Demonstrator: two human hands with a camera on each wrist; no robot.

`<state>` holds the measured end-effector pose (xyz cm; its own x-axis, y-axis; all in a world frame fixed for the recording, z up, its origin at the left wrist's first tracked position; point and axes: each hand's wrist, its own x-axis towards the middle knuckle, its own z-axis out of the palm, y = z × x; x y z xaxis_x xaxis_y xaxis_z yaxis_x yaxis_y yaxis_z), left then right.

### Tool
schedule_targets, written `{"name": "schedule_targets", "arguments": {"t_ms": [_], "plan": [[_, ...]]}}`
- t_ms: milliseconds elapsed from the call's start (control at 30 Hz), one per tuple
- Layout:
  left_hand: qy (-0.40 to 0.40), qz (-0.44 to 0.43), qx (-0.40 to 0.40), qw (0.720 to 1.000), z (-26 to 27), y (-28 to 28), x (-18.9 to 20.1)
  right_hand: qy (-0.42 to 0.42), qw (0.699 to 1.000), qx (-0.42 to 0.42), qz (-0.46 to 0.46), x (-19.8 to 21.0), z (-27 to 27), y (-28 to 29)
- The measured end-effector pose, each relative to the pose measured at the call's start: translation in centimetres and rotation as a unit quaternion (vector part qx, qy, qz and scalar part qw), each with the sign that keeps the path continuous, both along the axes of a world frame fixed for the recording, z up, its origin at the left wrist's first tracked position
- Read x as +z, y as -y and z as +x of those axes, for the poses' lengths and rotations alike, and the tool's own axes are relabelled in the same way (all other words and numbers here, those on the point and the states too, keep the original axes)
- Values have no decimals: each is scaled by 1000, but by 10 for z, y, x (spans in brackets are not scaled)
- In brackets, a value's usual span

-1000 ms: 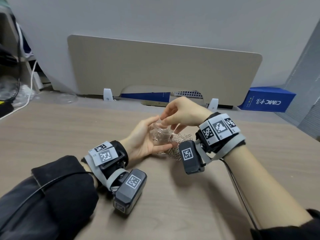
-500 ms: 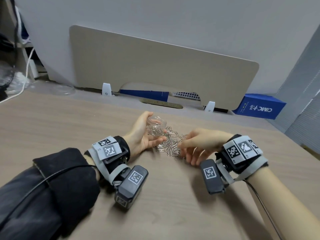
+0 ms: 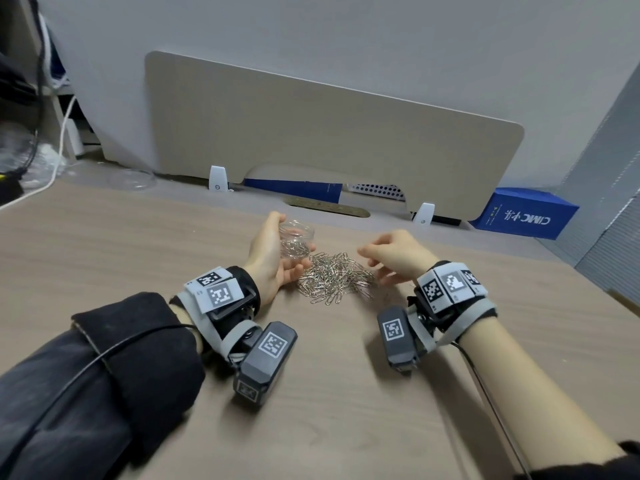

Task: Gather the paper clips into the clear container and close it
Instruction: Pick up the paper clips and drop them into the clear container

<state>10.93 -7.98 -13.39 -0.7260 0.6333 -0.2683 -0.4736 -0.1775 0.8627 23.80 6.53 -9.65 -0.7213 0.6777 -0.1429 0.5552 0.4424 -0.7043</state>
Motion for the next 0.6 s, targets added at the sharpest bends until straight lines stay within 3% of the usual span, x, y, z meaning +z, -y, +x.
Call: {"name": "schedule_targets", "arguments": {"t_ms": [133,367,600], "plan": [[-1,-6,12,1000,-2,1,1,131,990,5,43,-3,-4,11],[-1,-23,10,1000,-3,1,-1,211,964,104,128,-2,-38,37],[3,-38,-5,999,-3,0,-2,157,983,91,35,-3,-41,31]]}}
